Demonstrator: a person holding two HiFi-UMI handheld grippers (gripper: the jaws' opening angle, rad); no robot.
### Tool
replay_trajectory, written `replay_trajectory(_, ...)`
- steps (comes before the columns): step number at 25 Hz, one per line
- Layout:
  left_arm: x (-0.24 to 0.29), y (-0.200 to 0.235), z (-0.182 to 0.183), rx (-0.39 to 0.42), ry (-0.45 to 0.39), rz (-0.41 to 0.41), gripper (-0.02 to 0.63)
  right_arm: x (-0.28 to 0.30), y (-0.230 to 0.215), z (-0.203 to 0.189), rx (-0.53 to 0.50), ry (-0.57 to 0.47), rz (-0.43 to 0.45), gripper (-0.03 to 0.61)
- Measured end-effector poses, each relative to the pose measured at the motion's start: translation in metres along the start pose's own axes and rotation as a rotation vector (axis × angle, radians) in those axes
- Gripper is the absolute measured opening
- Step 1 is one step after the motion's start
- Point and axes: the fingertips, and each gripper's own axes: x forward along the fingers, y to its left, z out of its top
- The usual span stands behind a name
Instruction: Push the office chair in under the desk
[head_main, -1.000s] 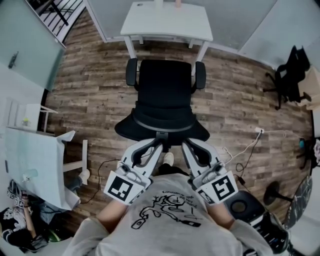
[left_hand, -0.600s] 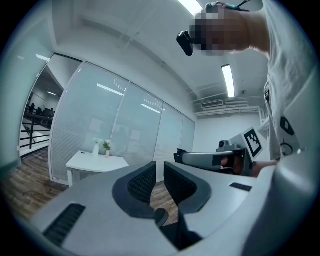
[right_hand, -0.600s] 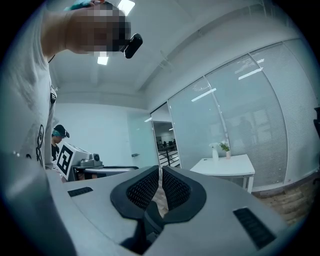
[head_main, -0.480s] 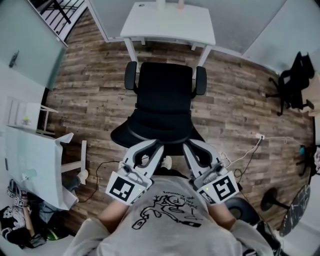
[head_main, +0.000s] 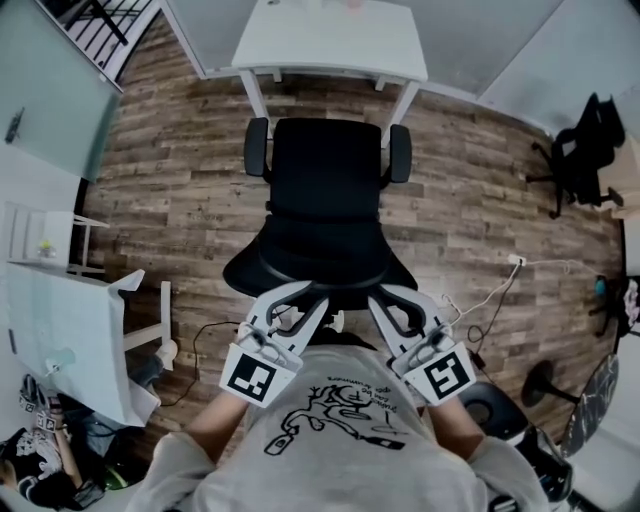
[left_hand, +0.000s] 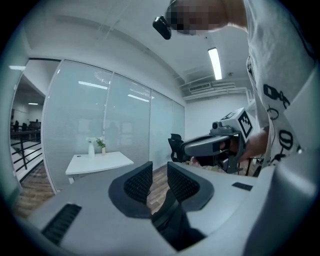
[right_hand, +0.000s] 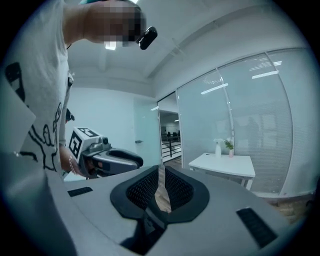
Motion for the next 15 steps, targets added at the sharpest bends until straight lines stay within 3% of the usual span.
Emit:
replay_trajectory(5,-0.003,-0.007,-0.032,0.143,0.104,-0.079,0.123,-0.002,0.013,-0.030,-0.097,0.082,0.035,0.046)
replay_trajectory(9,-0.006,-0.017,-0.081,0.292,0.212,-0.125,0.123,-0.006,0.025,-0.076,-0.206,0.240,0.095,0.064)
replay_trajectory(12,-0.009,-0.021,-0.113,0.383,0.276,-0.164,0.123,-0.007,0.029,-0.109,-0.211,0.326,0.126,0.101)
replay_trajectory(15,-0.014,-0.018,-0.157,0.538,0.357,-0.203,0.123,-0.006,0.030,-0.141,-0.240,0.407,0.145,0.127)
